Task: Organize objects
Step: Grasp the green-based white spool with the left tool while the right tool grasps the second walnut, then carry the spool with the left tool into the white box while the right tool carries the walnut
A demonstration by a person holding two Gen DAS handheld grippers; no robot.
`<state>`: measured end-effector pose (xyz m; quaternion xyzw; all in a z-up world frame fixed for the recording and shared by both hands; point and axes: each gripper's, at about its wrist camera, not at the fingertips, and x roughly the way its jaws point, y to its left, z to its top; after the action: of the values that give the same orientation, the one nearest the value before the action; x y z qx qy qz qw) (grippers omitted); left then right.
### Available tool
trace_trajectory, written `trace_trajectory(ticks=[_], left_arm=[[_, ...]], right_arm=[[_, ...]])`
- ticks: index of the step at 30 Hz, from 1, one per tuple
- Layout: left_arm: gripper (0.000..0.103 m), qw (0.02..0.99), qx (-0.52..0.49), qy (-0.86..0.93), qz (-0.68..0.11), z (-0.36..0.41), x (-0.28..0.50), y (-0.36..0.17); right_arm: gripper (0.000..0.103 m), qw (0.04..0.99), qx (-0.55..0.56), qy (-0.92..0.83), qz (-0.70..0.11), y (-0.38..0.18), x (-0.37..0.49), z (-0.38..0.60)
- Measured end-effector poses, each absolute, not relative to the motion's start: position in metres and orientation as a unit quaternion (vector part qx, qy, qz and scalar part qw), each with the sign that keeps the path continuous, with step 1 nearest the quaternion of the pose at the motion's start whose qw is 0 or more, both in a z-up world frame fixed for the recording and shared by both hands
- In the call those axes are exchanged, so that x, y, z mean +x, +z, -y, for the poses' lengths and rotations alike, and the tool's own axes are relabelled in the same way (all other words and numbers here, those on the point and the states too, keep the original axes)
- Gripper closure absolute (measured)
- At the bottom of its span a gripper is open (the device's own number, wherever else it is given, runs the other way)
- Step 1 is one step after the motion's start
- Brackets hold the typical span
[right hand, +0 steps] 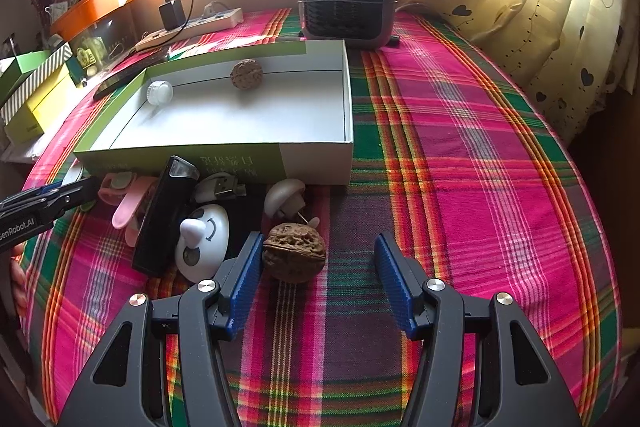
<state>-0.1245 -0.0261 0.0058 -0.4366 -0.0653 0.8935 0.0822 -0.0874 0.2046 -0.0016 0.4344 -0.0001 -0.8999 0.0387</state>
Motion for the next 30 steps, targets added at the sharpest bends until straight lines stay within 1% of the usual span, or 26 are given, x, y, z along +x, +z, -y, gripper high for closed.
trace_trajectory(ticks=[5, 10, 13, 15, 16, 17, 20, 22, 24, 30], left_arm=[[0.059, 0.077, -0.435, 0.894, 0.077, 0.029, -0.1253, 0.006], [0.06, 0.074, -0.435, 0.893, 0.087, 0.0328, -0.1256, 0.006], [0.061, 0.073, -0.435, 0.893, 0.09, 0.034, -0.1251, 0.0059], [0.063, 0.072, -0.434, 0.893, 0.089, 0.0341, -0.1249, 0.0061], [0.067, 0.072, -0.434, 0.893, 0.089, 0.0344, -0.1248, 0.0061], [0.068, 0.071, -0.434, 0.894, 0.088, 0.0343, -0.1248, 0.0059], [0.071, 0.071, -0.432, 0.895, 0.086, 0.0342, -0.1232, 0.0069], [0.071, 0.07, -0.431, 0.896, 0.083, 0.0336, -0.1225, 0.0075], [0.071, 0.07, -0.43, 0.896, 0.082, 0.0334, -0.1222, 0.0072], [0.071, 0.07, -0.43, 0.896, 0.083, 0.0336, -0.1221, 0.0066]], right_arm=[[0.046, 0.039, 0.434, -0.9, 0.0, -0.0014, -0.0873, -0.2046], [0.05, 0.035, 0.433, -0.901, 0.001, -0.0014, -0.0869, -0.2054], [0.054, 0.032, 0.433, -0.901, -0.001, -0.0014, -0.0864, -0.2059], [0.059, 0.033, 0.433, -0.901, -0.002, -0.0012, -0.0862, -0.2053], [0.06, 0.033, 0.432, -0.901, -0.002, -0.0012, -0.086, -0.2052], [0.062, 0.033, 0.432, -0.901, -0.003, -0.0013, -0.0857, -0.2053], [0.065, 0.031, 0.432, -0.901, -0.004, -0.0014, -0.0855, -0.2056], [0.067, 0.033, 0.432, -0.901, -0.005, -0.0016, -0.0851, -0.2056], [0.071, 0.032, 0.431, -0.902, -0.005, -0.0018, -0.0848, -0.2059], [0.071, 0.033, 0.43, -0.902, -0.003, -0.0017, -0.0844, -0.207]])
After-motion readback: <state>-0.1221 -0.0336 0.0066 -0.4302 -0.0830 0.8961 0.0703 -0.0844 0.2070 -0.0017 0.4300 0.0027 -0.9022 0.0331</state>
